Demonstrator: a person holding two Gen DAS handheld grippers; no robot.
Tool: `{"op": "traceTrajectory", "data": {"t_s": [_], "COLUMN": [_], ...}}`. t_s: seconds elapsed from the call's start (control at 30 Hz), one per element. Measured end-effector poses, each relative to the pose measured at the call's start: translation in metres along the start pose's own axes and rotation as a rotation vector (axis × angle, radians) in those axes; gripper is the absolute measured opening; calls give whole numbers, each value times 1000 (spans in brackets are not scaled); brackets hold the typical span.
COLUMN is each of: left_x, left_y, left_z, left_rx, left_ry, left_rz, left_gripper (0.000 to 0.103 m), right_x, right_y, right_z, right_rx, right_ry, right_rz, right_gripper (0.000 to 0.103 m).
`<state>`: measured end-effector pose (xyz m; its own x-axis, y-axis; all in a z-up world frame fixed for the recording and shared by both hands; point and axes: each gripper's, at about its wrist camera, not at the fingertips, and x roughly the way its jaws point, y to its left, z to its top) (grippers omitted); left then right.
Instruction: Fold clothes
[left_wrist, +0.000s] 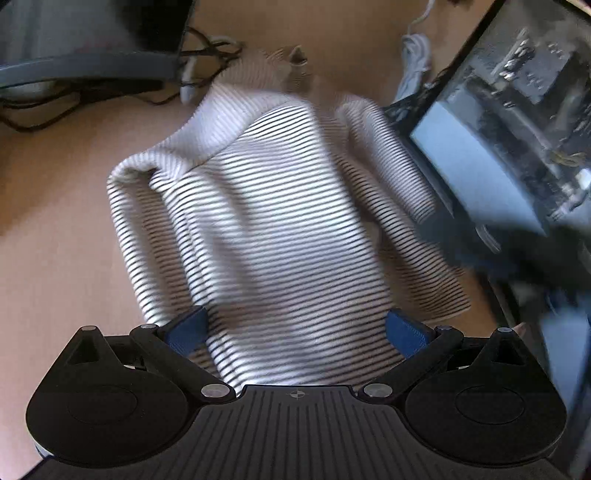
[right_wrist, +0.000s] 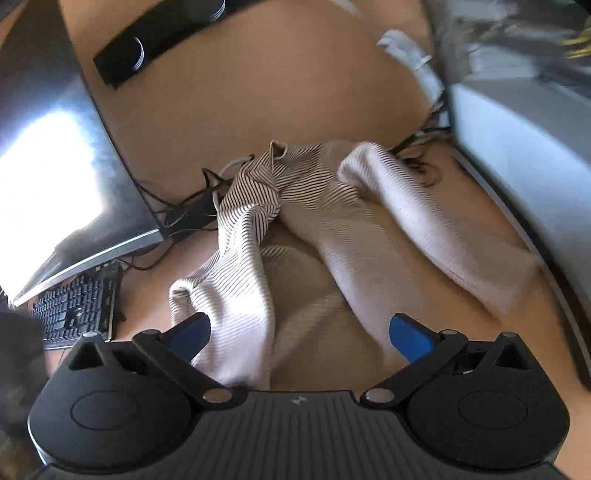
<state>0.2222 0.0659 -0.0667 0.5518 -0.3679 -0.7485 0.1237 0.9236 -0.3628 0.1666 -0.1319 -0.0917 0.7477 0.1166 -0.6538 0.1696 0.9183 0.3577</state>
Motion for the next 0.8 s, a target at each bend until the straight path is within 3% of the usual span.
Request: {"op": "traceTrajectory", "data": {"t_s": [0.07,0.17,0.27,0.33,0.47,0.6,0.63,0.7,0.73,0.8], "left_x": [-5,-22,-46,-52,-33,-21,-20,-23,-27,-32], "left_y": [0,-2,7,9,6,-1,-5,-20,-24,-26], "left_z": [-5,-12,-17,-13,1,7,7,2,-3,-12], "left_rx": [10,-59,-144,-163,-240,-260,-238,-185,-170,-186], "left_ry": [-5,23,-49,-89,-29,28,47,81,97,127], "left_rz": [3,6,-40,-22,-3,0,-1,14,18,-2], "left_gripper": [103,103,103,103,103,103,100,83,63,43], "right_x": [31,71,62,52,33,24,20,15,13,8], "right_y": [-8,-23,-32,-43,-59,-58,-54,-46,-41,-40], "right_z": [11,18,9,0,-17,-26,-28,-32,-34,-38], "right_rx": [9,79,100,132,229,238,198,126,93,56], "right_ry": [52,156,151,150,176,201,207,224,235,257], "right_rz": [27,75,154,218,321,341,332,312,300,293], "right_gripper": [103,103,103,103,103,103,103,103,103,103]}}
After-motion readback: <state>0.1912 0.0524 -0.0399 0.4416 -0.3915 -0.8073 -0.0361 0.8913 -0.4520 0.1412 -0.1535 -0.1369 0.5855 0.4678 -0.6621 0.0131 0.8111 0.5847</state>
